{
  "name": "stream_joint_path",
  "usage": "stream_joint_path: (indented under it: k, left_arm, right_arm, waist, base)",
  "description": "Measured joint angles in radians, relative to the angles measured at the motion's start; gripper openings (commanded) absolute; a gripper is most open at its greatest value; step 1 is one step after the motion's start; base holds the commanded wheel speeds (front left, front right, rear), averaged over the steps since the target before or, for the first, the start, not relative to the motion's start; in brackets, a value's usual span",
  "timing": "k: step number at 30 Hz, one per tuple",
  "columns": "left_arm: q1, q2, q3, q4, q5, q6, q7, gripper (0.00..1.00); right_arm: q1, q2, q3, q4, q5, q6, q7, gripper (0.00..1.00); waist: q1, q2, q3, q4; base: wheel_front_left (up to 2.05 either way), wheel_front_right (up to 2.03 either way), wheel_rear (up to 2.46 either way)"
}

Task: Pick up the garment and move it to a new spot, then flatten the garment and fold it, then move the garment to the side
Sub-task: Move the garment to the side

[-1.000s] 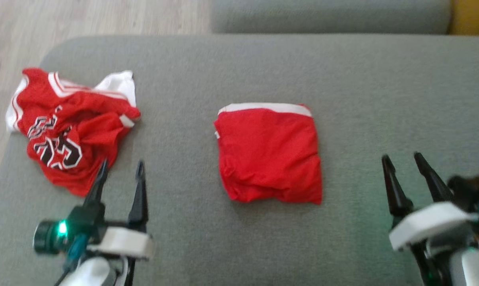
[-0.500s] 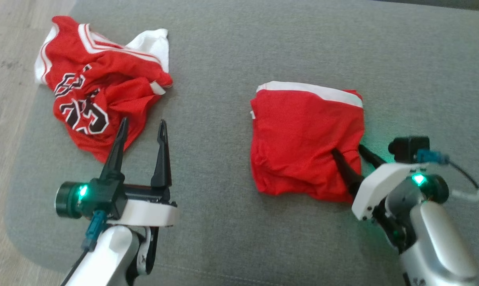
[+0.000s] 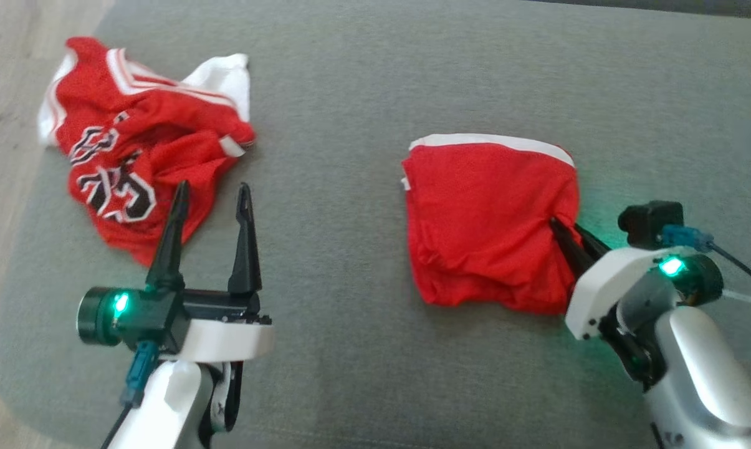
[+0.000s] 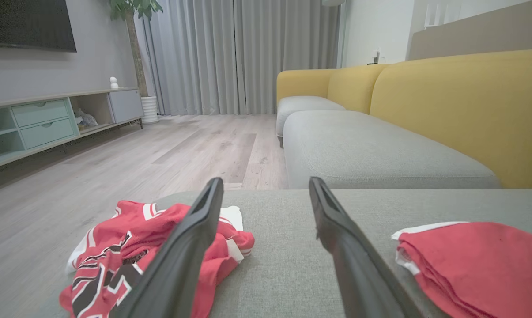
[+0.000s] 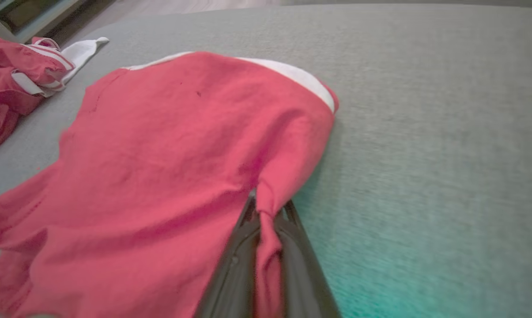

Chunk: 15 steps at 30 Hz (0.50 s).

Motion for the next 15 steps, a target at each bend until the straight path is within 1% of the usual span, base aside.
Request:
stream_joint_path:
  k: [4,8,12,15]
  left_arm:
    - [0.017,-0.018,0.033,0.002,0.024,-0.03,0.0,1.0]
    - [0.019,-0.034,0.061,0.009,0.042,-0.055,0.0,1.0]
    - [0.019,-0.048,0.066,0.018,0.058,-0.078,-0.001,1.0]
    - [0.015,-0.057,0.064,0.023,0.074,-0.096,-0.002,1.0]
  right_arm:
    - [0.004,-0.056,0.029,0.0,-0.008,0.0,-0.01,0.0]
    - [0.003,-0.113,0.045,0.006,-0.004,0.0,-0.032,0.0]
    - [-0.005,-0.174,0.055,0.034,0.012,0.0,-0.057,0.0]
    - [-0.039,-0.235,0.055,0.071,0.028,0.0,-0.083,0.0]
  waist:
    - [0.0,0.0,-0.003,-0.059]
    - [0.0,0.0,-0.003,-0.132]
    - [0.0,0.0,0.003,-0.206]
    - [0.0,0.0,0.018,-0.254]
  base:
    - [0.0,0.0,0.0]
    - [0.0,0.0,0.0]
    - [0.0,0.0,0.0]
    - [0.0,0.0,0.0]
